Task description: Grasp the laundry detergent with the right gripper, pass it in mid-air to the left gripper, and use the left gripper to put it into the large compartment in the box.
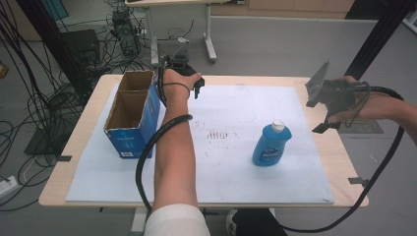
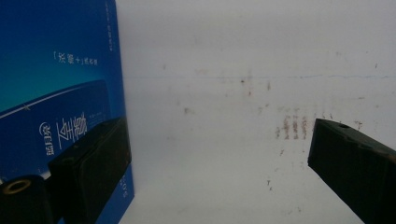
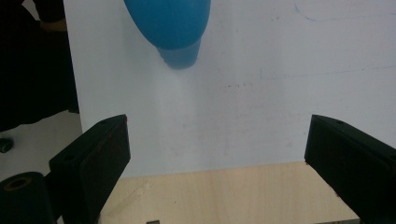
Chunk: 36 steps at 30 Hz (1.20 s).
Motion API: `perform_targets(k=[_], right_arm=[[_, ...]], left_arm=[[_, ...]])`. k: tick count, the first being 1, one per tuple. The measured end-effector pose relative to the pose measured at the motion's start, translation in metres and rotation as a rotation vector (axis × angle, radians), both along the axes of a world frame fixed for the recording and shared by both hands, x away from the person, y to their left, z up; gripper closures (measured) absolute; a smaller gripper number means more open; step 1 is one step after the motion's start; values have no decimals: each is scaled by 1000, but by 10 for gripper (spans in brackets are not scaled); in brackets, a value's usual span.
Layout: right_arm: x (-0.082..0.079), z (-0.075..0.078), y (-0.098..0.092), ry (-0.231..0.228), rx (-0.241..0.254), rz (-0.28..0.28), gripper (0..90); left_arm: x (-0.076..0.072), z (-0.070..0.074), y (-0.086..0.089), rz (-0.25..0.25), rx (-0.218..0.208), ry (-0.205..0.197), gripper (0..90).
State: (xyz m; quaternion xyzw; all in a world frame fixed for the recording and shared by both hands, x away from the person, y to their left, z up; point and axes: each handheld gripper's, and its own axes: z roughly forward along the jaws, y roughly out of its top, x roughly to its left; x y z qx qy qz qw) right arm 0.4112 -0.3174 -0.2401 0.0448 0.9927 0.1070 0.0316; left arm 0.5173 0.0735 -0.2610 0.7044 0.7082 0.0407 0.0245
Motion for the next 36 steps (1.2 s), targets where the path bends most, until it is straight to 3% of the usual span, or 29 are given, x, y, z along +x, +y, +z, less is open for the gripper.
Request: perform_targets(k=[21,32,36], right_arm=[[-9,-54,-17,40,125,-39,53],[-14,-85,-22,43,258,-72,55],[-14,-96,-20,43,330,-83,55]], left_arm=[[-5,-3,-2,-3,3,7,65],[-6,-3,-2,-5,6,6,65],[-7,-3,-1,-5,7,6,65]])
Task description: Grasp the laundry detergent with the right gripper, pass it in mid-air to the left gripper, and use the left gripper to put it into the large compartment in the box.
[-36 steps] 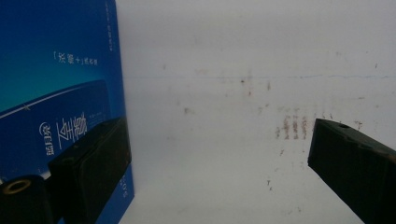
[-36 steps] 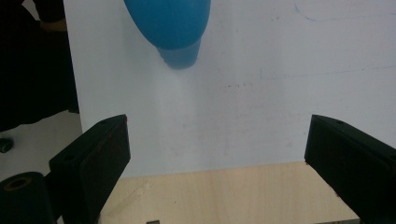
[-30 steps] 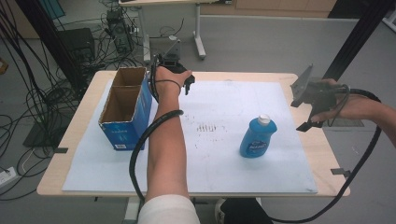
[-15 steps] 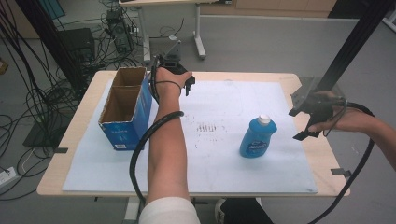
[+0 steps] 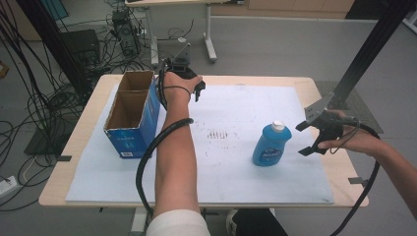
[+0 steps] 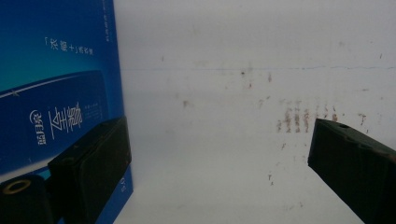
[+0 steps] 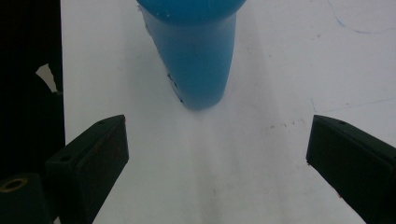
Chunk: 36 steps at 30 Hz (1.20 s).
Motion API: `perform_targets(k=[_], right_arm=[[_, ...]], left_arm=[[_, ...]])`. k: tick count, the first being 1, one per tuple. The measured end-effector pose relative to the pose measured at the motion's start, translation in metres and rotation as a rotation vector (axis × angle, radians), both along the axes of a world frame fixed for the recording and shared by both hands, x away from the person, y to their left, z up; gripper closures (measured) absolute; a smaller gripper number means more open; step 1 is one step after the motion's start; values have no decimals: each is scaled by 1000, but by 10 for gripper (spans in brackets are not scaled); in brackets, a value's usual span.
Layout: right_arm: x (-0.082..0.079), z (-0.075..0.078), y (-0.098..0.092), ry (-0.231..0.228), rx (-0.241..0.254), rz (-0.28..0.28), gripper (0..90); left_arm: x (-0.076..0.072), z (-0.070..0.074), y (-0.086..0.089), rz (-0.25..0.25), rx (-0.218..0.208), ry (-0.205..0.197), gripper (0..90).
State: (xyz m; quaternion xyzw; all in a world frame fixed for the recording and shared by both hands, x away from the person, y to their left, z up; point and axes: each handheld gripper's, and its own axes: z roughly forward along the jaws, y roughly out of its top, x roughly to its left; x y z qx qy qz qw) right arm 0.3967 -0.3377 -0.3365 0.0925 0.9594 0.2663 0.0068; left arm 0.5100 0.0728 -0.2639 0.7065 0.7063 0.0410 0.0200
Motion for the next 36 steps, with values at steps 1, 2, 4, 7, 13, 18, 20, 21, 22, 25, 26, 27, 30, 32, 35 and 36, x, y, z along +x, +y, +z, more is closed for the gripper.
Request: perform_targets(k=[1,2,4,7,13,18,20,21,22,25,26,27,30,32,35,36], right_arm=[[0,-3,0,1,13,-4,55],[0,-3,0,1,13,-4,55],[-1,-8,1,9,45,-11,51],[-2,-14,2,13,73,-12,47],[-4,-23,7,7,120,-11,42],[-6,-25,9,-17,152,-13,36],[-6,-26,10,-19,195,-16,37],[-6,-26,10,-19,195,-16,37],[-7,-27,10,-22,199,-20,35],[-7,-34,10,-25,228,-28,35],[-7,-36,10,-27,236,-29,35],[-8,-37,10,-24,239,-33,34],[-8,-41,12,-24,257,-36,34],[-9,-43,13,-24,276,-40,33],[-9,-44,13,-27,298,-43,31],[-9,-45,13,-28,301,-44,29]], left_arm=[[0,0,0,2,1,1,65],[0,0,0,2,1,1,65],[0,0,2,0,2,2,65],[-1,-2,3,6,0,5,65],[0,-2,2,0,-1,5,64],[0,-3,1,-1,0,7,64],[0,-3,1,-1,2,6,64],[0,-3,1,-1,2,6,64],[0,-3,0,-1,3,8,64],[0,-3,0,0,5,8,64],[0,-3,0,-2,5,8,64],[1,-3,-1,-2,5,9,64],[1,-3,-2,-4,6,9,64],[1,-3,-3,-5,8,9,64],[1,-3,-3,-7,8,9,64],[1,-3,-4,-7,8,10,64]])
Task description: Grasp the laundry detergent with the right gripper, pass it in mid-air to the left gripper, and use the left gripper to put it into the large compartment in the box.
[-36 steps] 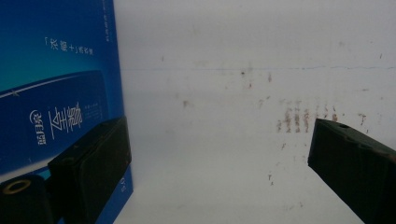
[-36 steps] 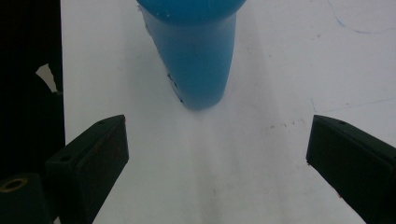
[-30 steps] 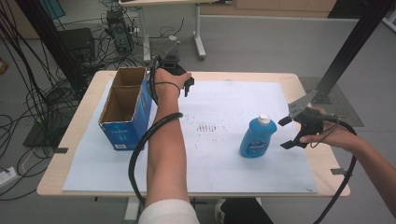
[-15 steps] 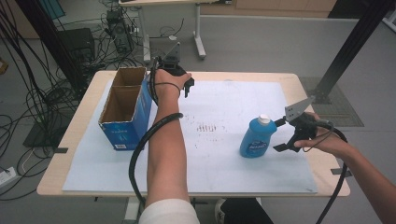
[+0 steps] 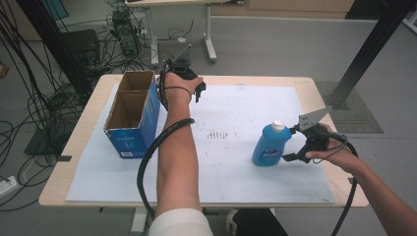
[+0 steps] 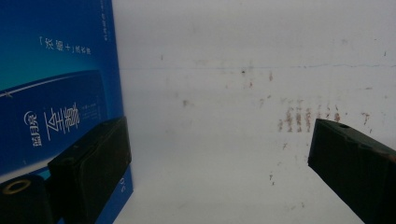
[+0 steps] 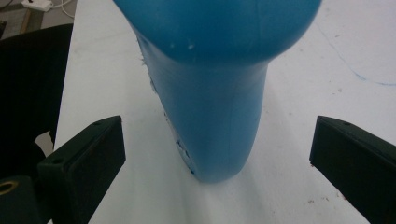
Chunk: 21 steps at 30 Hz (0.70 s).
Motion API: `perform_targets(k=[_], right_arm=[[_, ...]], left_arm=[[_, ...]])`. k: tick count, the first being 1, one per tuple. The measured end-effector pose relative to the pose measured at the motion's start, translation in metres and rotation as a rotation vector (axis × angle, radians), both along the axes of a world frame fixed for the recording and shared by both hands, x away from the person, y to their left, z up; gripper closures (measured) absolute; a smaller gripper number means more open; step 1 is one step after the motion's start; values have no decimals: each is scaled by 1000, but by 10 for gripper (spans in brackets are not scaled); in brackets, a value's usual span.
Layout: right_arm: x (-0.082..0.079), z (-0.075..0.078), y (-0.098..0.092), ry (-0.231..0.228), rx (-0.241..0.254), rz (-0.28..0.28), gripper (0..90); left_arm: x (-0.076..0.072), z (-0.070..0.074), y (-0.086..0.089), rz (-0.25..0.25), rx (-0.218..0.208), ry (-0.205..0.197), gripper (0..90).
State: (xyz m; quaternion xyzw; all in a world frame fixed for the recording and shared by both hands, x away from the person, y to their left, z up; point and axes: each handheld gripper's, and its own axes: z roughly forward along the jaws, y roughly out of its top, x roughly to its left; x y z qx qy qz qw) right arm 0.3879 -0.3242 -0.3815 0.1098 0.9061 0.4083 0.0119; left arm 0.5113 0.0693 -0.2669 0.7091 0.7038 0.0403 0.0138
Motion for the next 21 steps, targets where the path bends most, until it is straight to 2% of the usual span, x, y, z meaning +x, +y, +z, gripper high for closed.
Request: perform_targets(k=[2,3,6,21], right_arm=[[0,0,0,-1,5,0,29],[1,-2,1,-1,34,-1,28],[0,-4,2,3,62,0,24],[1,-20,18,-4,129,21,20]], left_arm=[[0,-1,-1,0,-1,1,64],[0,-1,-1,1,0,0,64],[0,-2,-1,-1,1,4,64],[2,-3,-2,-2,5,7,64]])
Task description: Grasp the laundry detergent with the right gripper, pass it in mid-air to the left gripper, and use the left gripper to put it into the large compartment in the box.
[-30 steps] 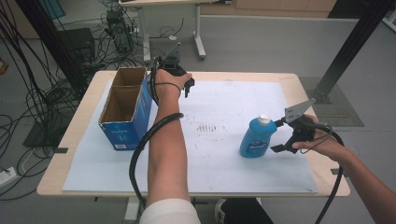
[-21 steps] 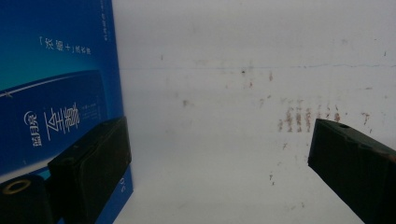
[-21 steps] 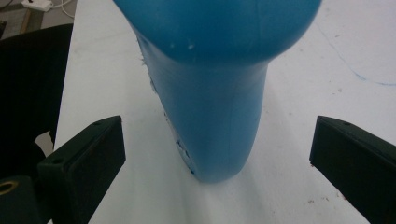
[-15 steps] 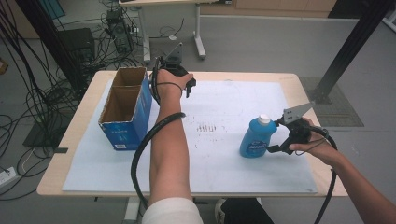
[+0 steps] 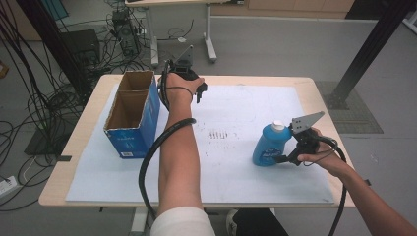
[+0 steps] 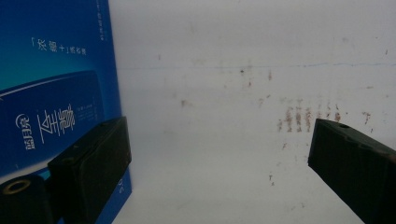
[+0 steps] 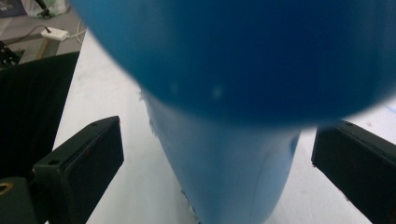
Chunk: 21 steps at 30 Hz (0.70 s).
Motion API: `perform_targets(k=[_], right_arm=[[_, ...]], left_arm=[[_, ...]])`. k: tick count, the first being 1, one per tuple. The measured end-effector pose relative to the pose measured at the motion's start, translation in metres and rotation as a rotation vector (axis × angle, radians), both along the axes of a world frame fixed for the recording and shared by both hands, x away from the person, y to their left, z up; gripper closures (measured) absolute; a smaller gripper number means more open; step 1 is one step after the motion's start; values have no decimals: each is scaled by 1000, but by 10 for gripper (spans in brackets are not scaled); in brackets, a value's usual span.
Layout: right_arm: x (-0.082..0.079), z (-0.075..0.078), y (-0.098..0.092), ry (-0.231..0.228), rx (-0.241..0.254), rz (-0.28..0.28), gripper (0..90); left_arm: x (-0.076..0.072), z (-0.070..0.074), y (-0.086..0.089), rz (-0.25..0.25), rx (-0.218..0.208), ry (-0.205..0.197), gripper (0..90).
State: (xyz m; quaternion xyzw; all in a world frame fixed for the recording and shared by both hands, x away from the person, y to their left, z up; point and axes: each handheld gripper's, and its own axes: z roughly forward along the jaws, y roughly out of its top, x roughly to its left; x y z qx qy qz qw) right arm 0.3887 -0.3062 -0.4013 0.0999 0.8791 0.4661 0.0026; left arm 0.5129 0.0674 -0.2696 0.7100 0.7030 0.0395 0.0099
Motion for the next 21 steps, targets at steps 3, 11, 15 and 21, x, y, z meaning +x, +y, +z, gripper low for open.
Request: perform_targets(k=[3,11,15,21], right_arm=[[0,0,2,-5,27,1,19],[-2,-1,7,-14,38,10,18],[-2,0,8,-16,45,7,18],[-2,2,7,-26,55,7,17]], left_arm=[[0,0,2,1,1,1,64],[-1,0,2,3,0,0,64],[-2,0,2,1,1,-2,64],[-2,2,2,-1,1,-2,64]])
